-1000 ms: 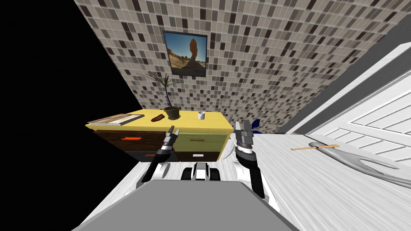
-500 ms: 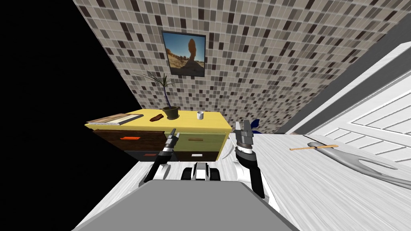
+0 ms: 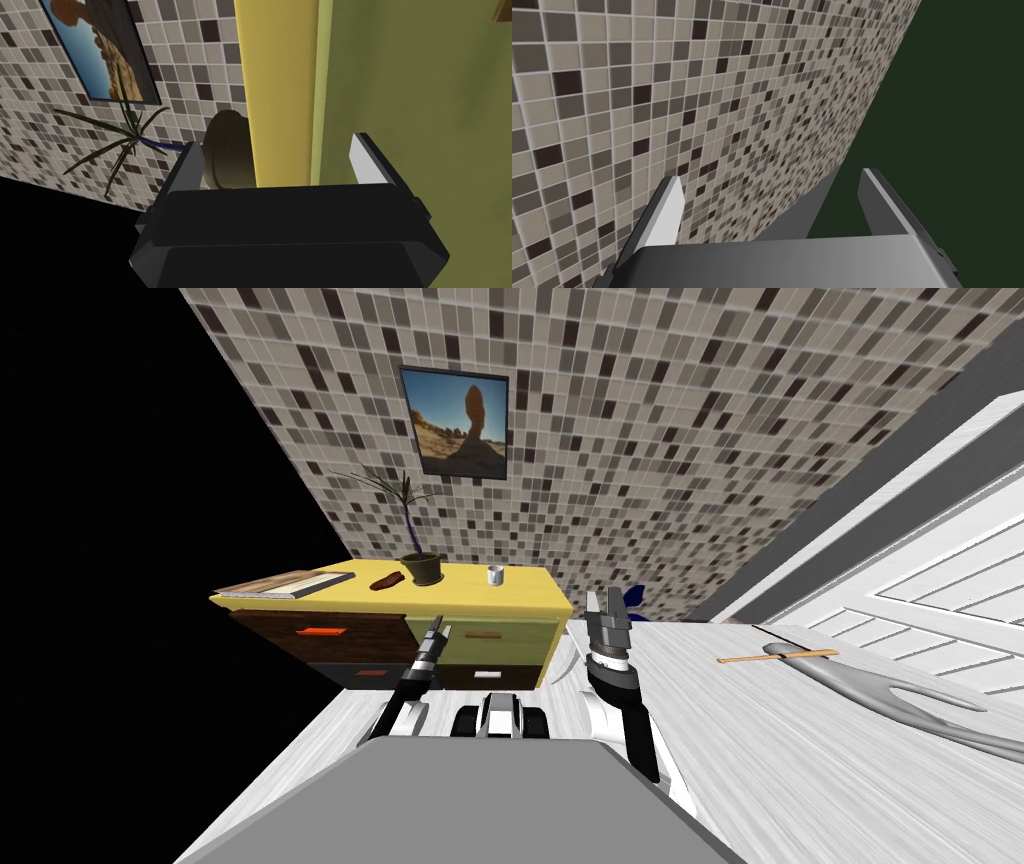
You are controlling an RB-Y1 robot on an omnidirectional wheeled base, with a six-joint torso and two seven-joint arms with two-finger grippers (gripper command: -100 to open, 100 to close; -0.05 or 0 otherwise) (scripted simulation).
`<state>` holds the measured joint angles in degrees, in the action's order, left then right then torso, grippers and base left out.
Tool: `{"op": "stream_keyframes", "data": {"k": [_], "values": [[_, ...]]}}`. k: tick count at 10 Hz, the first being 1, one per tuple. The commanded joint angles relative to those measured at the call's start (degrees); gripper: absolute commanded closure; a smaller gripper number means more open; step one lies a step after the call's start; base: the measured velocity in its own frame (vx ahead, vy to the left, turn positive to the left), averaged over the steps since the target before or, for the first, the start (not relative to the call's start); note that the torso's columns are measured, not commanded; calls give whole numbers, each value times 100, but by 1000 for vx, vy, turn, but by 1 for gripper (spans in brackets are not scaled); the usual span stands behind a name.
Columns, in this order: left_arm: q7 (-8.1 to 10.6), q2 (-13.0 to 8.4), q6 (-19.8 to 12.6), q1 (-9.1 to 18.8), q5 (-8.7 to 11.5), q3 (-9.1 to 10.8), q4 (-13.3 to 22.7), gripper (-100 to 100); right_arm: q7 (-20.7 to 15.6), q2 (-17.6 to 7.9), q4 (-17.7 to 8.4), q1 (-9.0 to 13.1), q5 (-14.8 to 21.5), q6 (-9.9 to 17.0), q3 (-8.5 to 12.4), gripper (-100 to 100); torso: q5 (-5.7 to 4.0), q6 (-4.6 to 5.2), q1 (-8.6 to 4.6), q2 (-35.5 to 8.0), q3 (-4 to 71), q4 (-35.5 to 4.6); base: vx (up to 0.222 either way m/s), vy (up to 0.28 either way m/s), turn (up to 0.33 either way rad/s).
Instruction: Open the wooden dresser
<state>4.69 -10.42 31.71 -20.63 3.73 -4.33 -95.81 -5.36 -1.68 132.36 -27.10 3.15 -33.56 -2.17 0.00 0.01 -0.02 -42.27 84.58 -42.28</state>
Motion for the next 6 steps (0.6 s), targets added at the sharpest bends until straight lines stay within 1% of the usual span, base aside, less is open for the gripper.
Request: {"op": "stream_keyframes", "data": {"k": [1,2,3,6], "values": [[-17,91,44,44,5,-55,412,-100,0,0,0,0,0,0,0,0,0,-1,1,-4,-2,-1,-12,-51,7],[-23,139,62,65,8,-74,571,-100,0,0,0,0,0,0,0,0,1,0,3,-4,-2,-1,-11,-52,6],[-23,139,62,65,8,-74,571,-100,0,0,0,0,0,0,0,0,0,-1,3,-3,-2,-1,-8,-38,6],[-37,344,117,125,17,-130,1026,-100,0,0,0,0,0,0,0,0,0,-1,1,1,1,0,-3,-41,5]]}}
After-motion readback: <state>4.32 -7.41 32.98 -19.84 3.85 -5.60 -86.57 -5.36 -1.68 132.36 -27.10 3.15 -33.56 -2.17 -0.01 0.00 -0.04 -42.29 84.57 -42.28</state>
